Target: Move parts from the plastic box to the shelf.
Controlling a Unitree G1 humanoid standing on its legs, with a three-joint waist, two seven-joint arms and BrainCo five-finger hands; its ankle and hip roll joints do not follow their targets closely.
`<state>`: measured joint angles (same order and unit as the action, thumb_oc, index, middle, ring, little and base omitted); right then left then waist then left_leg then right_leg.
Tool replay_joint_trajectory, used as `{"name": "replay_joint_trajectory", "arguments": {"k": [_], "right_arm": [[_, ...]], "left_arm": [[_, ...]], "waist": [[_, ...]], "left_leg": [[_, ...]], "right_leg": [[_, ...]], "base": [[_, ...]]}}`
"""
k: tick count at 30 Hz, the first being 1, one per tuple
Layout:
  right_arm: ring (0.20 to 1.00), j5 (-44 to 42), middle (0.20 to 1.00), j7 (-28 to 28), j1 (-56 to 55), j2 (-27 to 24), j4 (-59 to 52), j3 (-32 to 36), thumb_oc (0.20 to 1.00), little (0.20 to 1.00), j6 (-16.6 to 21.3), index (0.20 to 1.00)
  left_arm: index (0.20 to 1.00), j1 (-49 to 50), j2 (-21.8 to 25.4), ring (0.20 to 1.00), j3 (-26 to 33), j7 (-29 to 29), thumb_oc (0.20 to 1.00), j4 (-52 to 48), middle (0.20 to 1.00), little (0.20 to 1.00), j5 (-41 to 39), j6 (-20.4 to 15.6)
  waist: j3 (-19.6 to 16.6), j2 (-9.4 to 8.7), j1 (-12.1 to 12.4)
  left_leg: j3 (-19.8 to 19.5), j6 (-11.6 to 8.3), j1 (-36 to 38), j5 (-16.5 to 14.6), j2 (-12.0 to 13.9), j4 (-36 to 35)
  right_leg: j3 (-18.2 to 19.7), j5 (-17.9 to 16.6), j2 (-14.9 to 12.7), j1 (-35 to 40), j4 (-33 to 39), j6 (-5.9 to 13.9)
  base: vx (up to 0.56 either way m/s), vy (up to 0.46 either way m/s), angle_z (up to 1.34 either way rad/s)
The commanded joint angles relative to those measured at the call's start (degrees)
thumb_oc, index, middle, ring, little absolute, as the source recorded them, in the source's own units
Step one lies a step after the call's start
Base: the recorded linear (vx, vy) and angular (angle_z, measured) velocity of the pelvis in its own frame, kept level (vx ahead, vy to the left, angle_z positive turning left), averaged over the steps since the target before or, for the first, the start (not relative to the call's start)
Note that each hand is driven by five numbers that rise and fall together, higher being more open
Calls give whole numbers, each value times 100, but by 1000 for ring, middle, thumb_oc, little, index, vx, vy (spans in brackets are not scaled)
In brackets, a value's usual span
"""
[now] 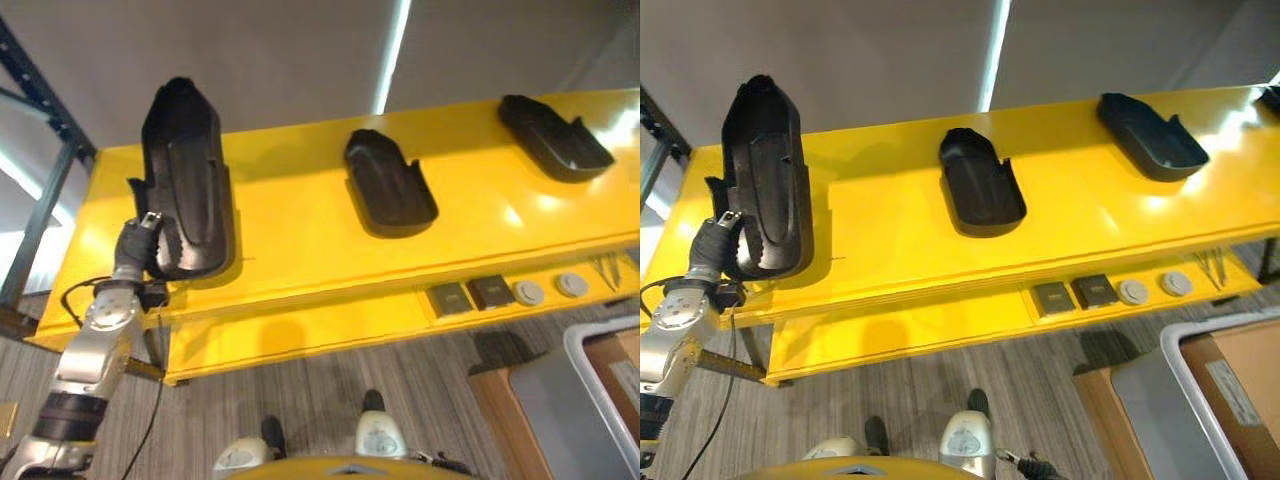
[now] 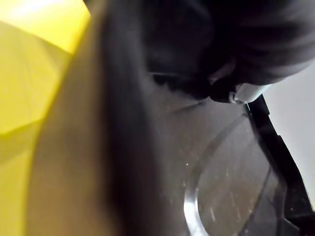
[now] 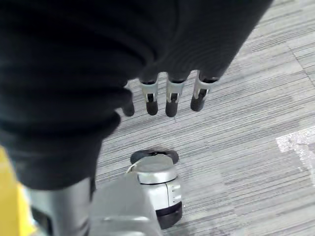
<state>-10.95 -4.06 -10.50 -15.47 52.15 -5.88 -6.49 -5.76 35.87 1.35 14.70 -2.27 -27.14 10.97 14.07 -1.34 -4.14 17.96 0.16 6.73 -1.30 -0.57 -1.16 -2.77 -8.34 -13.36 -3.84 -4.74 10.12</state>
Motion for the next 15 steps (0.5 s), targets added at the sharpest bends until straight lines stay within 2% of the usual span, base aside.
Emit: {"name": "replay_joint_trajectory", "arguments": {"k": [1, 4, 7, 8, 9, 12, 13, 15], "right_arm": [[1000, 253, 1000, 54, -35, -321, 213, -205, 1000, 1000, -1, 1000], [1000, 159, 1000, 55, 14, -421, 302, -304, 1000, 1000, 48, 1000], [1000, 134, 1000, 27, 19, -505, 178, -335, 1000, 1000, -115, 1000], [1000, 124, 1000, 29, 20, -595, 81, -348, 1000, 1000, -243, 1000], [1000, 123, 1000, 29, 20, -593, 79, -345, 1000, 1000, -245, 1000], [1000, 83, 1000, 121, 29, -807, -37, -338, 1000, 1000, -443, 1000], [1000, 89, 1000, 153, 10, -883, -129, -339, 1000, 1000, -520, 1000], [1000, 131, 1000, 238, 14, -995, -154, -349, 1000, 1000, -559, 1000]], "left_arm": [[200, -370, -41, 200, 255, 179, 200, -28, 200, 200, 348, -19], [200, -554, -48, 200, 133, 187, 200, 376, 200, 200, 591, 240], [200, -831, 51, 200, 2, 224, 200, 886, 200, 200, 947, 701], [200, -1071, 247, 200, -132, 101, 200, 1426, 200, 200, 1045, 970], [200, -1081, 249, 200, -139, 102, 200, 1435, 200, 200, 1043, 966], [200, -1547, 700, 200, -403, -190, 200, 2548, 200, 200, 1320, 1240], [200, -1704, 847, 200, -504, -262, 200, 3049, 200, 200, 1330, 1109], [200, -1960, 1096, 200, -685, -488, 200, 3547, 200, 200, 1454, 1192]], "waist": [[-268, 97, -18], [-379, 74, -59], [-463, 72, -117], [-498, 91, -186], [-496, 90, -183], [-521, 144, -319], [-513, 173, -380], [-500, 215, -455]], "left_leg": [[-730, -11, -450, -240, 347, 673], [-676, -86, -479, -117, 459, 568], [-593, -160, -451, -11, 567, 429], [-539, -217, -425, 48, 631, 350], [-539, -217, -424, 50, 631, 348], [-457, -280, -438, 120, 722, 312], [-422, -288, -441, 136, 747, 304], [-391, -297, -449, 156, 772, 296]], "right_leg": [[30, 467, 362, 115, -44, 47], [107, 457, 542, 217, 225, -34], [86, 486, 648, 317, 366, -78], [77, 510, 698, 343, 410, -85], [76, 510, 698, 343, 410, -86], [114, 561, 784, 321, 393, -120], [132, 580, 808, 303, 371, -140], [171, 611, 841, 266, 321, -155]], "base": [[30, -142, -7], [59, -129, 7], [87, -107, 0], [64, -62, -1], [71, -62, 1], [45, -29, 4], [25, 1, 3], [17, 19, -4]]}}
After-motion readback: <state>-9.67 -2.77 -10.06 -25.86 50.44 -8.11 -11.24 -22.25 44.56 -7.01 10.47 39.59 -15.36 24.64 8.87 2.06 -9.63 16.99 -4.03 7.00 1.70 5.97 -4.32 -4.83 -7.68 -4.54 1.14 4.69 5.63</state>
